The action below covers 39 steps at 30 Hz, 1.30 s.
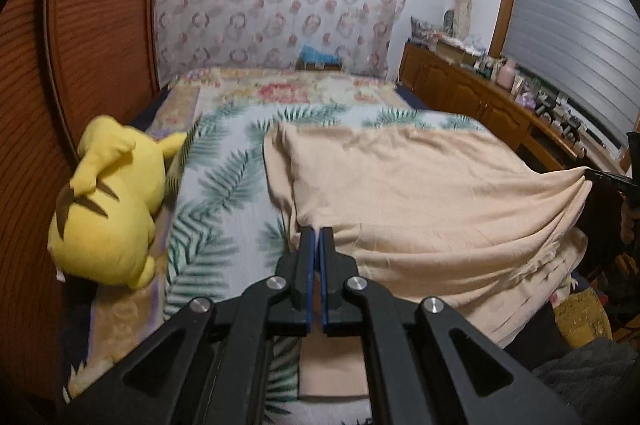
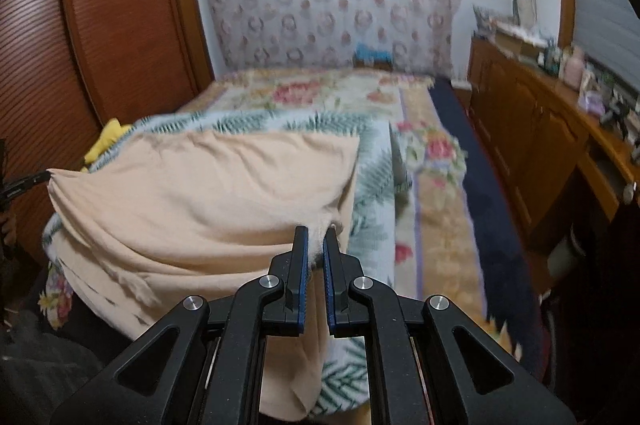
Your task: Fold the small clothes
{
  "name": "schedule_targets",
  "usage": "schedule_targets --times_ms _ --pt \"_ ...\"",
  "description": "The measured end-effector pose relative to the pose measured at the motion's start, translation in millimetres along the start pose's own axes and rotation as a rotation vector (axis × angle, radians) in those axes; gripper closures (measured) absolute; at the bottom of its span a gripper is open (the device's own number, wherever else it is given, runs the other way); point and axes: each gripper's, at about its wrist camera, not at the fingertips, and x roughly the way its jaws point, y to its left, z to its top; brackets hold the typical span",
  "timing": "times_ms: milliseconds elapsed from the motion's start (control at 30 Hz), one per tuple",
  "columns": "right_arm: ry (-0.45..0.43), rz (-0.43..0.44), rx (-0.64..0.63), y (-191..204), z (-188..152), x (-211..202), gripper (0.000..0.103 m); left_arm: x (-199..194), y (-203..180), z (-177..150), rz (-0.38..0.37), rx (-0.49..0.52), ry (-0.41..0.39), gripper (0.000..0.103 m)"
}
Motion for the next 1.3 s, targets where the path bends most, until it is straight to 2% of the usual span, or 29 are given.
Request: schedule_targets --times_ms 67,133,167,233,300,500,800,1067,1300 --pt "0.015 -0.001 0.009 -0.5 -4.5 5.3 0.097 5.4 -0.4 -5.6 0.012 0.003 0.02 0.101" --pt "0.015 -0.014 0.0 0.9 -4.7 7.5 0.09 8.9 -3.2 -11.1 0.026 0.016 0.039 0.097" --pt "0.011 -0.019 -0.004 1.4 -2.7 7.3 0.082 10.7 -2.7 -11.5 0.024 0.017 0.045 0.095" --pt "-0.001 -0.029 -0.009 3.4 -1.3 5.8 0.073 13.6 -4.1 -15.0 0.009 0.018 0.063 0.089" --pt "-0.017 -0.051 -0.015 6.5 1.6 6.1 0.049 17.1 -4.5 -17.2 0.012 0.022 0.074 0.084" --pt "-0.003 -0.016 -0.042 25.1 2.5 31.5 0.048 35.7 -5.8 -26.3 0.038 0.026 0.117 0.08" --pt "0.095 0.077 -0.11 69.5 -11.1 98.9 0.048 58.5 -5.2 -37.2 0.083 0.043 0.17 0.077" --pt "0.142 0.057 -0.161 84.2 -22.0 130.6 0.048 66.8 -3.4 -43.9 0.095 0.053 0.187 0.075" --pt "0.113 0.045 -0.178 85.2 -28.3 130.0 0.047 69.6 -2.8 -44.3 0.096 0.053 0.173 0.071"
